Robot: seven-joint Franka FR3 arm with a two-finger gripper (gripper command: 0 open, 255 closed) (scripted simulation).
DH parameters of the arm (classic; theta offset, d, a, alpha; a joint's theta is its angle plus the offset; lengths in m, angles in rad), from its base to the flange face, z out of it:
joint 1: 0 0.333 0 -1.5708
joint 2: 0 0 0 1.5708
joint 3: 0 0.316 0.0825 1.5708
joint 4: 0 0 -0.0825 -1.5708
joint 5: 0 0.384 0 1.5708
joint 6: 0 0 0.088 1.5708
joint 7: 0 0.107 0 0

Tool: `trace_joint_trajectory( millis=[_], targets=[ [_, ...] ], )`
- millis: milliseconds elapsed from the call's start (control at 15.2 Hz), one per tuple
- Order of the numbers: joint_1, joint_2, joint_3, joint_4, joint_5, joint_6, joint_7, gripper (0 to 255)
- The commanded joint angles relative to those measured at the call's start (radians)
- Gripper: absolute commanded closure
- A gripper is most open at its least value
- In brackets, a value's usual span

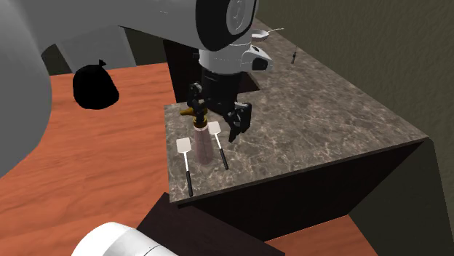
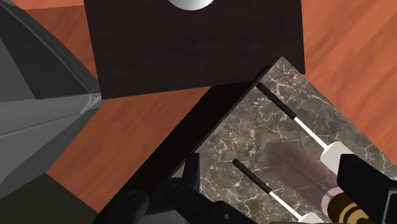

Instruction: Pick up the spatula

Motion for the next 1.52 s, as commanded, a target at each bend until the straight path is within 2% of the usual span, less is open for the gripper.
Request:
trace_joint_trajectory(
  millis=[0, 726, 1452],
  targets=[
    [0.000, 0.000, 0.000, 0.000, 0.000, 0.000, 0.000, 0],
    [0.086, 0.317, 0.011, -0.043, -0.035, 0.370, -0.225, 0],
    [0.153, 0.702, 0.052, 0.061, -0.077, 0.670, -0.404, 0]
  ],
)
